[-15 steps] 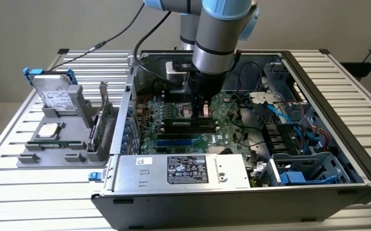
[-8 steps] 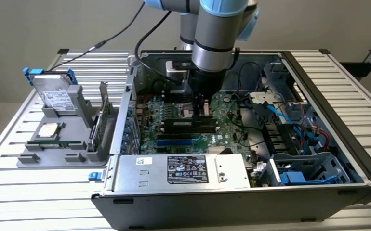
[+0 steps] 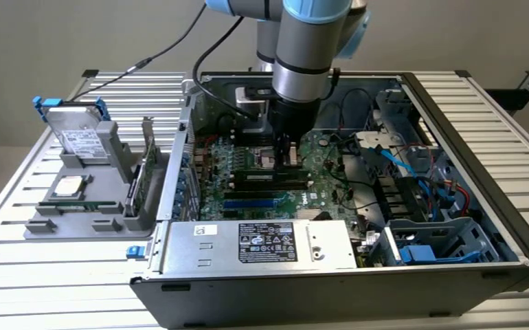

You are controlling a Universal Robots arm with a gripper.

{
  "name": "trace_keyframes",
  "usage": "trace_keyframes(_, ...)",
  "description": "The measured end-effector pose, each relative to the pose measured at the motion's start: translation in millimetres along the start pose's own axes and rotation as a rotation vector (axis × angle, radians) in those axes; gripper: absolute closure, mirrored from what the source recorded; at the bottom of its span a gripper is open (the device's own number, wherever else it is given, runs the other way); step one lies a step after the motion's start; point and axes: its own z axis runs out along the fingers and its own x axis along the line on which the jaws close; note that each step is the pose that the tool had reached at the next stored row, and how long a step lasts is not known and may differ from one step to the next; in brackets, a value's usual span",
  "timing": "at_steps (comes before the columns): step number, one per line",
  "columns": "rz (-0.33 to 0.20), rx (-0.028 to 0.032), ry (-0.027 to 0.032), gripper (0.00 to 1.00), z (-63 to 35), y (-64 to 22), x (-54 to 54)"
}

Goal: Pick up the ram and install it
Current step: 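Insert the ram into the slot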

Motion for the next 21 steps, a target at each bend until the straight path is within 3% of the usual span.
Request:
trace_keyframes(3, 0.0, 0.0, 0.0029, 0.86, 0.9, 0.0, -0.9)
trace_keyframes(8, 0.001, -0.0006, 0.0126, 0.86, 3.4, -0.1, -3.3)
trace_keyframes(12, 0.002, -0.0011, 0.0244, 0.86, 5.4, -0.4, -5.9)
trace_keyframes(21, 0.003, -0.0013, 0.0292, 0.86, 5.6, 0.7, -7.1)
